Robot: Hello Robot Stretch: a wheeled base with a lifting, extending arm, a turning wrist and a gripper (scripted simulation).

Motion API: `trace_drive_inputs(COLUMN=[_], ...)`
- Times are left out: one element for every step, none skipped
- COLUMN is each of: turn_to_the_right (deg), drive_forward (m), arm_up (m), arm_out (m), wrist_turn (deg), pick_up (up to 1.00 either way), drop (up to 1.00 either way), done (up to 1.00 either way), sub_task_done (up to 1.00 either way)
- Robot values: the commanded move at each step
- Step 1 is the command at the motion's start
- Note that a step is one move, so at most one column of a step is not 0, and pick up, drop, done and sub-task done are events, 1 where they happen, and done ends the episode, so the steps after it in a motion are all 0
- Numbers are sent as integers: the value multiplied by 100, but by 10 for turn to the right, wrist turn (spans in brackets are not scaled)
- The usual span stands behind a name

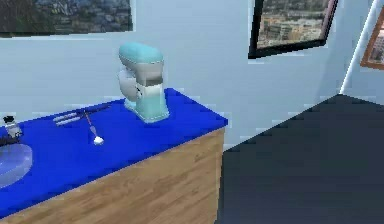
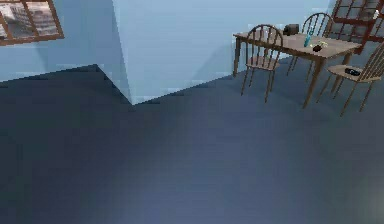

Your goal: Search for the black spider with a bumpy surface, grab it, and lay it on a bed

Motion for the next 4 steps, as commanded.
trace_drive_inputs(turn_to_the_right=[0, -450, -450, -450], drive_forward=[55, 0, 0, 0], arm_up=[0, 0, 0, 0], arm_out=[0, 0, 0, 0], wrist_turn=[0, 0, 0, 0], pick_up=[0, 0, 0, 0], drop=[0, 0, 0, 0], done=[0, 0, 0, 0], sub_task_done=[0, 0, 0, 0])
